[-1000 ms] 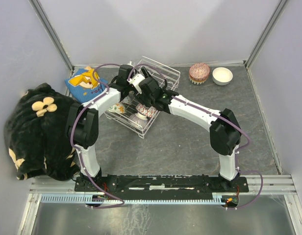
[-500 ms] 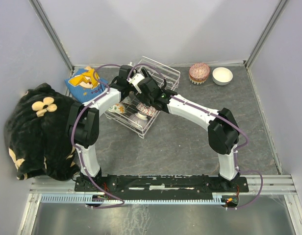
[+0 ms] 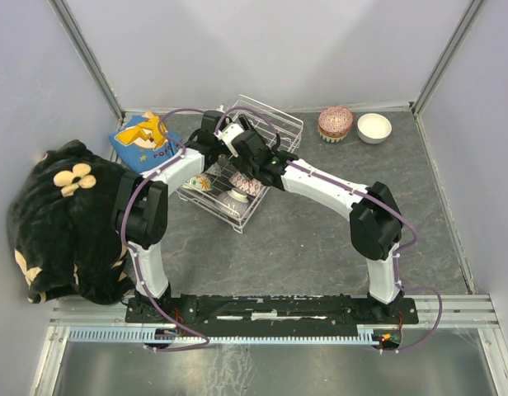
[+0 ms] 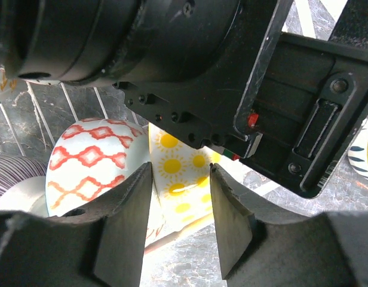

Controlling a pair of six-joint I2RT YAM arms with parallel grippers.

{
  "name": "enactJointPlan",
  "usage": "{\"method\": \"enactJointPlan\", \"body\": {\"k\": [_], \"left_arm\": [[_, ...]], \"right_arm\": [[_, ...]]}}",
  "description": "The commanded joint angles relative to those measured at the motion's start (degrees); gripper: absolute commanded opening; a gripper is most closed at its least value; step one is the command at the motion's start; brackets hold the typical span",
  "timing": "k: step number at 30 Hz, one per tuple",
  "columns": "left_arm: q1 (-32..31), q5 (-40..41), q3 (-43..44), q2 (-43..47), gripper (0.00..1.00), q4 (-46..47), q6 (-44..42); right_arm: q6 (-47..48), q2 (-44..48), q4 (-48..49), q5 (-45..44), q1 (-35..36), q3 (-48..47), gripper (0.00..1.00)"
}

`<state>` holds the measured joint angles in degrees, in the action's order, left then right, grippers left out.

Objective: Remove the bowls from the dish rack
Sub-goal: Pick up the bowl from the dish rack.

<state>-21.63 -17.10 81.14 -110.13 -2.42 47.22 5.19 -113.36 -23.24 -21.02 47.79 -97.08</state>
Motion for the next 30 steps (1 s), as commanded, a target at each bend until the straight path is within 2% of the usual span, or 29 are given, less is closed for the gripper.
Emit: {"method": "enactJointPlan", "body": {"k": [1,17,30], "left_arm": [[-1.5,-1.9,2.3,-1.1,0.99,2.5,-1.3],[-2.5,-2.2,5.0,-2.9,0.99,2.7,-0.6],[-3.2,-2.5,7.0,-4.3,0.99,2.7,-0.1]], "right_arm": [[-1.0,0.3,0.7,-0.1,-1.1,-1.9,0.5],[-1.8,0.9,0.6,0.6,-2.8,-1.0,0.48],[-0.3,0.8,0.5,-3.4,-2.8,-0.3,0.43]]}}
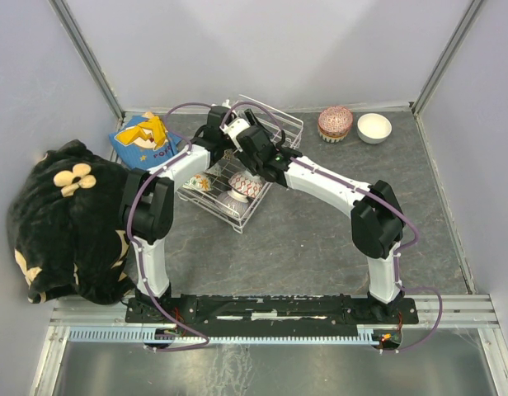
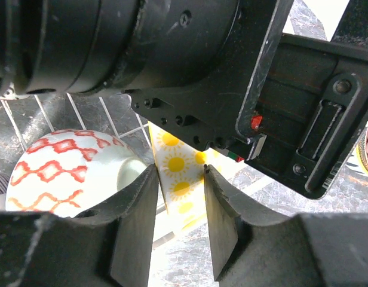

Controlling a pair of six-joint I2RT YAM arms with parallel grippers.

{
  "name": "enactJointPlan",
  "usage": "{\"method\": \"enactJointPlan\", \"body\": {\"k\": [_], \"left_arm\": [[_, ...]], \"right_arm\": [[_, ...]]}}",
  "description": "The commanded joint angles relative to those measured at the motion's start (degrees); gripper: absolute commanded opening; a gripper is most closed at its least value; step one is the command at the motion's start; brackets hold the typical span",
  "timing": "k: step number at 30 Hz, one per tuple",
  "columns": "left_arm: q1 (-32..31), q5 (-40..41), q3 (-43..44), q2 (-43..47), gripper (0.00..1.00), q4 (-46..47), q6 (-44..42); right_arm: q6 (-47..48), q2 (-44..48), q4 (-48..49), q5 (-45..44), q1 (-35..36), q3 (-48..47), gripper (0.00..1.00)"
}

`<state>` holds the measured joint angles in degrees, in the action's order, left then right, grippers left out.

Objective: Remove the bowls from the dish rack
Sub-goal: Pick up the bowl from the dish rack.

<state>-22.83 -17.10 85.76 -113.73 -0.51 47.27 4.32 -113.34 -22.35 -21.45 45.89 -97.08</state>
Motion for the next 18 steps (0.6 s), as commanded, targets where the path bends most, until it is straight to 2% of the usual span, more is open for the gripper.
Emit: {"method": "enactJointPlan", "body": {"k": [1,13,18], "left_arm": [[-2.1,-2.5,2.5,-0.8,0.99,0.8,-0.2],[-2.5,-2.8,3.6,-1.8,0.99,0.8,0.1],[-2.7,-2.9,3.8,-2.0,0.99,0.8,0.2]], "right_arm": [[0.7,0.7,-0.4,-3.2,-0.9,-0.3,0.43],[1.6,-0.2,-0.6,-5.1,-0.9,-0.2,0.42],[2.0,-0.7,-0.6,-6.0,-0.9,-0.2,0.38]]}}
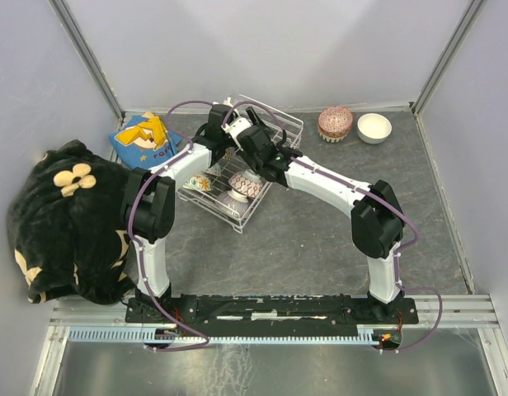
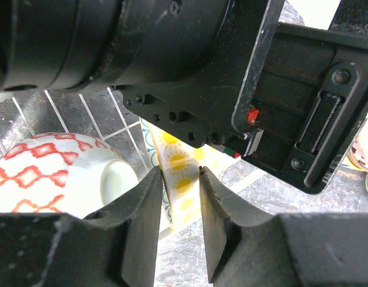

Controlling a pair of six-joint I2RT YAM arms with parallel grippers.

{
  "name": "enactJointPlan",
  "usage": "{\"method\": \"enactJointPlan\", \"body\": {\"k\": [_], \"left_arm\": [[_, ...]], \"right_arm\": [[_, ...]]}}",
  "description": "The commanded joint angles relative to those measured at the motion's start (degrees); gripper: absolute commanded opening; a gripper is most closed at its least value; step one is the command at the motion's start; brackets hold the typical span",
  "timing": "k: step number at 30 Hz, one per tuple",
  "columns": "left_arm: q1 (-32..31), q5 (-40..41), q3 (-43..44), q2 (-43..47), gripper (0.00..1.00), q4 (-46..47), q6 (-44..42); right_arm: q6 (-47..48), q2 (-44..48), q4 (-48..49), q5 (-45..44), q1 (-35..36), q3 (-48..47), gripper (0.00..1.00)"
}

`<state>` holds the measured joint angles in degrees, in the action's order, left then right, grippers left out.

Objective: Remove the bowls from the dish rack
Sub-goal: Pick up the bowl from the dish rack.

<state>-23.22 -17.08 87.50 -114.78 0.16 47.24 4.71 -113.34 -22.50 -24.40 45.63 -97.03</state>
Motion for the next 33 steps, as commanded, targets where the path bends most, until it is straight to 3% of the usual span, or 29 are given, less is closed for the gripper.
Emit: {"method": "enactJointPlan", "body": {"k": [1,21,33], "left_arm": [[-2.2,-3.0,2.1,-1.0,0.99,0.1,0.2],[-2.4,-3.0,2.2,-1.5,0.99,0.1,0.1],[-2.4,-3.1,2.3,-1.6,0.99,0.0,0.1]], "right_arm": [[1.6,-0.9,-0.4,-3.3,-0.6,-0.3,0.37],[2.5,-3.4,-1.4,-4.6,-0.5,-1.3,0.36],[4.1,-4.8,-0.9,-8.5,0.1,-1.7,0.27]]}}
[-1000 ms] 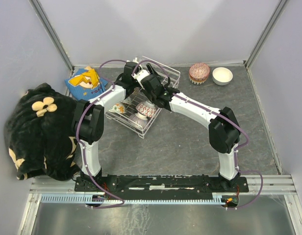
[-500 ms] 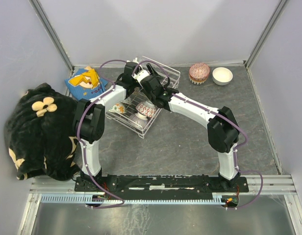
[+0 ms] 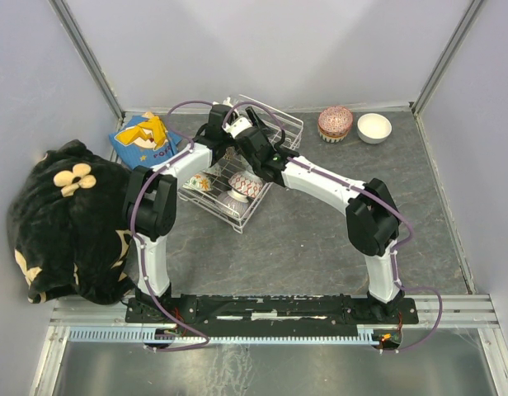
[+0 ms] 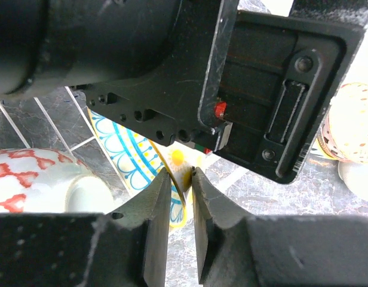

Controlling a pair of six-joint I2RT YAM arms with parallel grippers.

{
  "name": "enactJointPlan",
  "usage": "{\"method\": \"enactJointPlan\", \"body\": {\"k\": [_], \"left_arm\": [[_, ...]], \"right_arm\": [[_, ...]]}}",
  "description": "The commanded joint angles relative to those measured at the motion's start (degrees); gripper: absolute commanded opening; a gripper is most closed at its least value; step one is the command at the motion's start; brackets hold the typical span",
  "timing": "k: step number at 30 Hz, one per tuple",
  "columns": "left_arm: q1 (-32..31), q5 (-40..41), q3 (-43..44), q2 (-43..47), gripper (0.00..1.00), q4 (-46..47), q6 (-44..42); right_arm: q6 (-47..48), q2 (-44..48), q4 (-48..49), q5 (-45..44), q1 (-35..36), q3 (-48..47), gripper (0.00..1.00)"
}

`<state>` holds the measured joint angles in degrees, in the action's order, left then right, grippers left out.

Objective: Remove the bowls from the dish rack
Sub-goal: Pick up the bowl from the dish rack.

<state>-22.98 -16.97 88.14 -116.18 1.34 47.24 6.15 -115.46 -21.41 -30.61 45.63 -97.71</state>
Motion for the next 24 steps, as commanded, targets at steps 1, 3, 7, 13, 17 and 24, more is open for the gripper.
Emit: {"method": "enactJointPlan", "body": {"k": [1,3,7,13,17,24], "left_arm": [[-2.6,-3.2,1.7,-0.2,0.99,-1.2,0.1],[-2.6,-3.3,1.6,-0.3,0.99,-1.2,0.1],[-2.7,-3.3,1.6,-0.3,0.99,-1.2,0.1],[-2.6,-3.4,1.7,-0.5,0.99,-1.2,0.0],[-2.5,-3.4,1.9,-0.6,0.99,-1.2,0.0],[-1.8,-2.0,1.7,1.0,0.99,0.4,0.9]], "right_arm": [[2.8,-2.9,-2.0,-2.5,0.2,-1.0,0.26],[2.9,-3.1,-1.9,-3.1,0.2,-1.1,0.23],[3.1,-3.7,-1.7,-4.1,0.3,-1.2,0.18],[3.7,-4.0,-1.0,-6.0,0.2,-1.1,0.07],[4.1,-4.2,-0.3,-7.7,0.2,-1.1,0.01],[1.8,-3.1,-0.4,-5.4,-1.9,-1.1,0.01]]}}
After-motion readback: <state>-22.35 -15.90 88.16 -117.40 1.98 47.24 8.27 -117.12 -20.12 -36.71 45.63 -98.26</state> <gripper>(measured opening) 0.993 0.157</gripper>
